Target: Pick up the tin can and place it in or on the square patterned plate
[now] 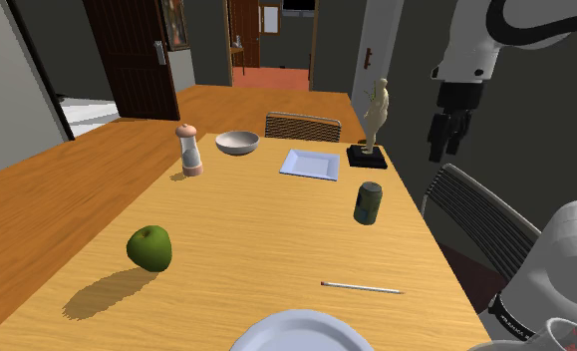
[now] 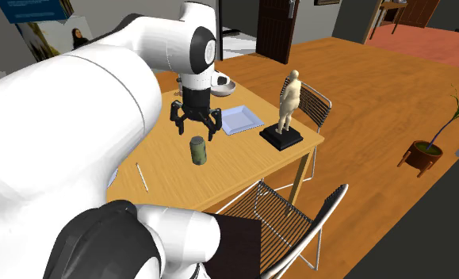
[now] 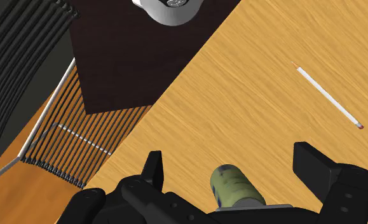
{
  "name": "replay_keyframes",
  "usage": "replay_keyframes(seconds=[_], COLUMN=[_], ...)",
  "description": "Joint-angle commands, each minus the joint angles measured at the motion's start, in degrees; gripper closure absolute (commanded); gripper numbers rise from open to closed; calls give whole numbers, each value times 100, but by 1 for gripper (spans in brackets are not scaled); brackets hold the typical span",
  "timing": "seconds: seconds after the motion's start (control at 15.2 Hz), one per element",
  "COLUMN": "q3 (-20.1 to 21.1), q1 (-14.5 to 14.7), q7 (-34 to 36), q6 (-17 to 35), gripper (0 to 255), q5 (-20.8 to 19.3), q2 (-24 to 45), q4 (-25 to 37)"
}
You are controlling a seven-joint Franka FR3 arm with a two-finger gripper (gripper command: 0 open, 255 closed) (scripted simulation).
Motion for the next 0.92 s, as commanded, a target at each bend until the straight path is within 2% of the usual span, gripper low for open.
replay_keyframes(seconds=[0.0,0.46,0.86], q3=[0,72,136], q1=[0,224,430], q7=[0,-225,-442], q6=[0,1692,3062], gripper=[0,0,0], q5=[0,147,304], q2=[0,802,1764], q4=[0,-520,-621])
